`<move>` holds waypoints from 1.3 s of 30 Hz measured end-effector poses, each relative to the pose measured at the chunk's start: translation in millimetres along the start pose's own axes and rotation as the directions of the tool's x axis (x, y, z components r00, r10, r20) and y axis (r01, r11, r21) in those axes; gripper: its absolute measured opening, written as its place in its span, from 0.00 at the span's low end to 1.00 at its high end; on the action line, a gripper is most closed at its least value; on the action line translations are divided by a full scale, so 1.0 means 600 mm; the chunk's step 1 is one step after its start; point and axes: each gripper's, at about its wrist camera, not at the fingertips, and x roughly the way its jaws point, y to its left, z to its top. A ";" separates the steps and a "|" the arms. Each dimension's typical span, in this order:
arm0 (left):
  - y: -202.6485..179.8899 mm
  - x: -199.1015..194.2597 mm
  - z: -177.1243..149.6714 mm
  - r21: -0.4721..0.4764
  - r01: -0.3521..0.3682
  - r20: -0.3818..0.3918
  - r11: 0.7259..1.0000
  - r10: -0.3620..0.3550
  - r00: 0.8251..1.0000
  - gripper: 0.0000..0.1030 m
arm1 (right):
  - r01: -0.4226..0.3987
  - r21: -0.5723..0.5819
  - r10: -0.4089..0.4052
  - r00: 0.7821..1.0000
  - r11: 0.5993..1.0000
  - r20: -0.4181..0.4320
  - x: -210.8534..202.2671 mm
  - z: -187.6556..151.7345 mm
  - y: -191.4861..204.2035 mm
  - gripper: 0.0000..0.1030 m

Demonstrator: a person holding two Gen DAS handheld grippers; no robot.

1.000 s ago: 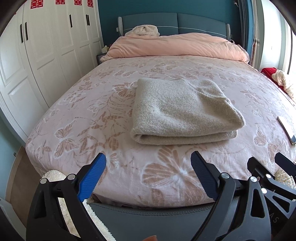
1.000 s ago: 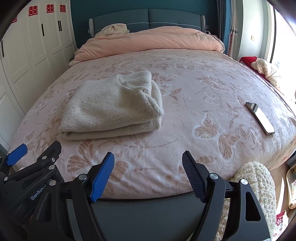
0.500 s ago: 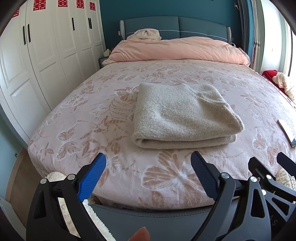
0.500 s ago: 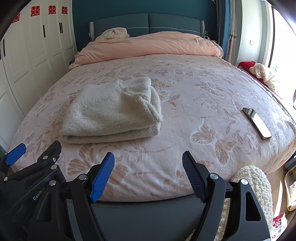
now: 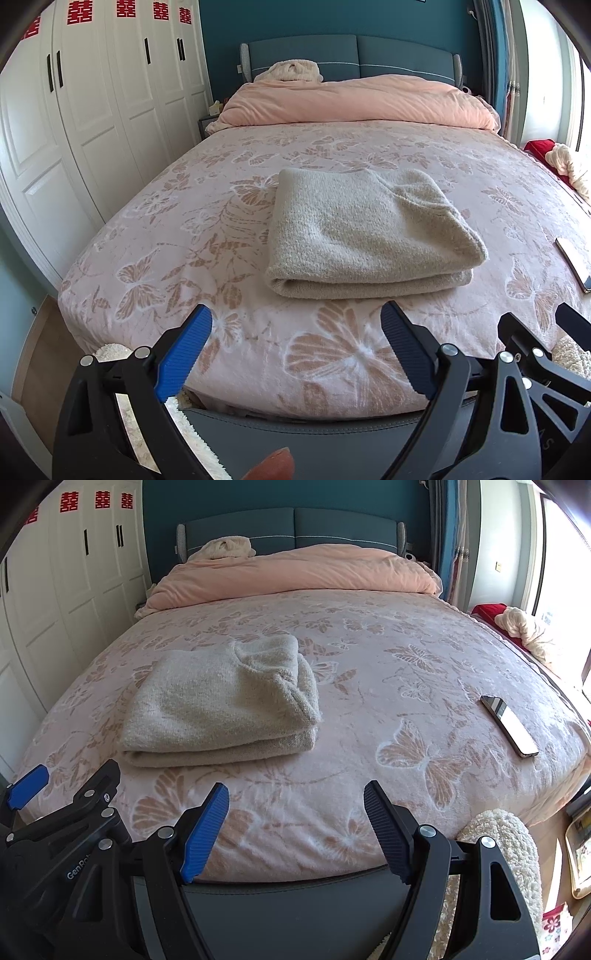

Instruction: Fold small clothes

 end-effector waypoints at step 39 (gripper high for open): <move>0.003 -0.001 -0.007 0.002 -0.011 -0.003 1.000 0.011 1.000 0.87 | 0.002 0.000 -0.002 1.000 1.000 -0.003 0.002 -0.003 0.002 0.71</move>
